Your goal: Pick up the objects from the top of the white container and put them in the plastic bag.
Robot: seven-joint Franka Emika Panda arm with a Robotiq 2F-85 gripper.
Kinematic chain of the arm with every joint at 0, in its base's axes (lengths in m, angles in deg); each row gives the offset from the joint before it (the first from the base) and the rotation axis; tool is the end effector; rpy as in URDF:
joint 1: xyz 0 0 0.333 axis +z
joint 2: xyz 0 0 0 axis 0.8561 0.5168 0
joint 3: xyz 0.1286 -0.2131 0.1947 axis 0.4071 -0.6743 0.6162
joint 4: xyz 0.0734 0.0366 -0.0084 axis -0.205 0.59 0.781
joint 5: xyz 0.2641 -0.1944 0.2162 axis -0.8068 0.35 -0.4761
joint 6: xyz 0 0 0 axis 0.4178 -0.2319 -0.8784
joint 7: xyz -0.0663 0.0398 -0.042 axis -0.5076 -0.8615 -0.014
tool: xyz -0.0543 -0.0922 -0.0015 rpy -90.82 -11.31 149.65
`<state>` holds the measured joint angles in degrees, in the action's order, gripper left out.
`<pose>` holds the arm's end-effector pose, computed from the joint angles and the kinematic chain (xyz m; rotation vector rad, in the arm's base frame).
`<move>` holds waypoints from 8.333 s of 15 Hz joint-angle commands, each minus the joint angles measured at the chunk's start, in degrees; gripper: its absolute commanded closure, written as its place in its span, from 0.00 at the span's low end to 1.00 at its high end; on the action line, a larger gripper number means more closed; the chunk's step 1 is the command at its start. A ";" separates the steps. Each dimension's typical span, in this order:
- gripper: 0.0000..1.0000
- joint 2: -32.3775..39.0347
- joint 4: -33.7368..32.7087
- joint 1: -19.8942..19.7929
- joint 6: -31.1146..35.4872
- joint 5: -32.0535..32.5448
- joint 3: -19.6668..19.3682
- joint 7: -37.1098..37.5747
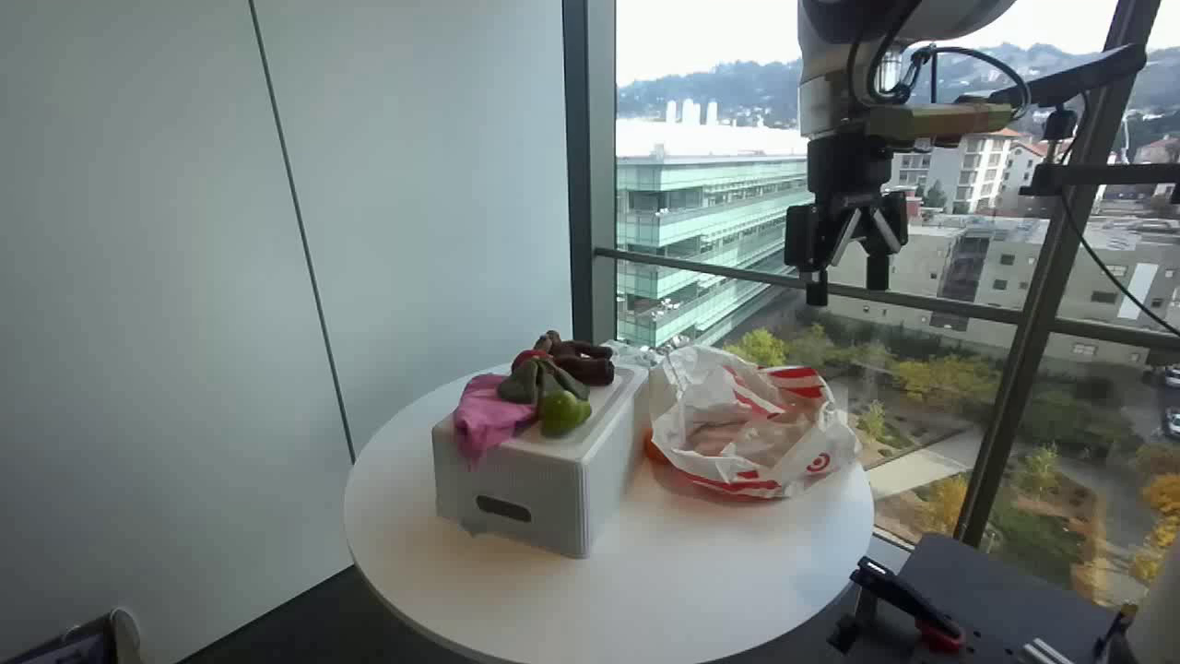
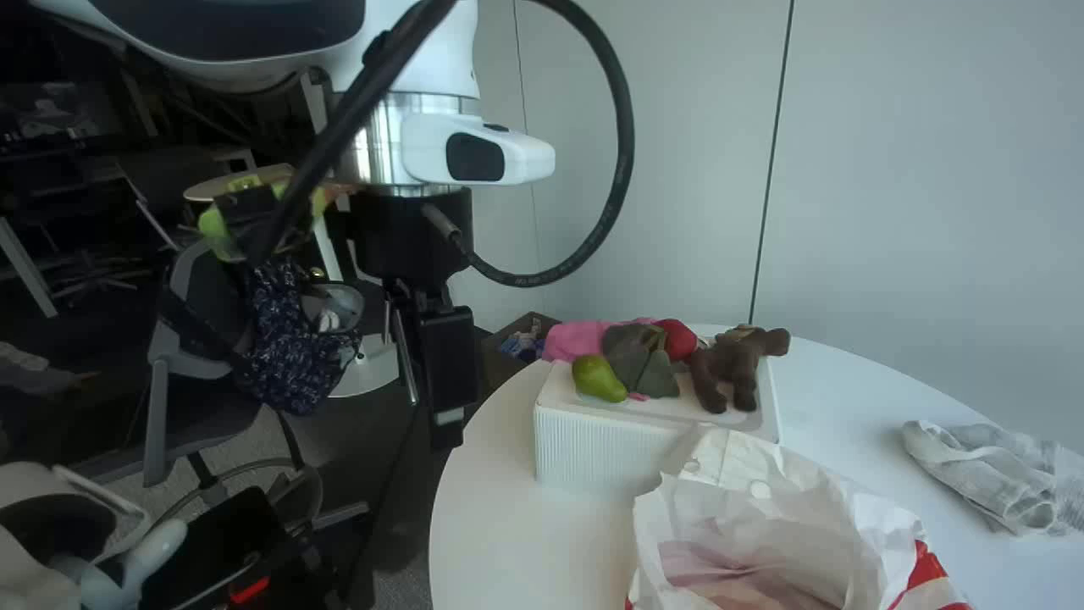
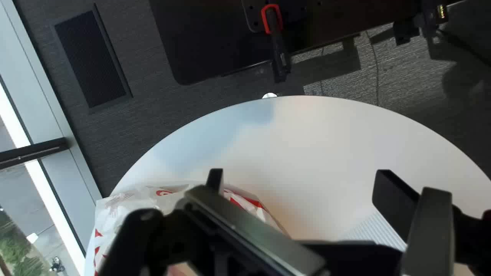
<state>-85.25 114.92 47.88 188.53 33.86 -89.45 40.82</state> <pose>0.3348 -0.1225 0.4524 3.0425 -0.3874 -0.2178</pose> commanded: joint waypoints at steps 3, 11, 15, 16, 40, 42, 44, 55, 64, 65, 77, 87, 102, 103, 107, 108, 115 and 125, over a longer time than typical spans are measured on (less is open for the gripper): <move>0.00 -0.19 -0.59 0.27 -0.09 0.12 -0.24 0.11; 0.00 0.05 -0.27 0.68 0.52 -0.56 -0.31 -0.08; 0.00 6.07 1.54 6.84 8.82 -8.22 0.16 -4.97; 0.00 9.00 1.40 8.94 11.97 -9.62 1.16 -6.56; 0.00 57.32 -26.51 30.54 50.61 7.72 -9.22 47.08; 0.00 57.79 -26.41 30.90 49.89 8.48 -8.74 49.39; 0.00 58.57 -26.10 31.27 53.06 11.21 -9.25 49.59; 0.42 60.72 -25.24 31.34 57.71 16.46 -10.90 50.51; 0.49 50.43 -22.82 31.34 57.38 20.43 -14.48 49.38; 0.49 48.80 -22.49 32.15 56.12 23.18 -17.30 49.97; 0.49 53.18 -22.85 11.80 49.82 49.02 -17.46 56.39; 0.49 71.08 -32.36 7.39 52.27 44.49 -12.18 51.40; 0.00 51.53 -24.12 -1.77 39.10 19.33 10.14 8.46; 0.00 50.70 -23.76 -0.15 40.65 15.94 10.65 5.92; 0.00 51.37 -23.93 6.63 42.67 4.57 11.93 1.47; 0.00 51.63 -23.99 7.74 43.12 1.57 12.72 0.58; 0.00 54.07 -25.78 17.61 55.07 -6.74 12.55 9.07; 0.00 66.53 -31.28 40.00 68.01 11.80 -12.53 37.62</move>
<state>-22.47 86.99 83.74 254.47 44.26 -98.02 73.83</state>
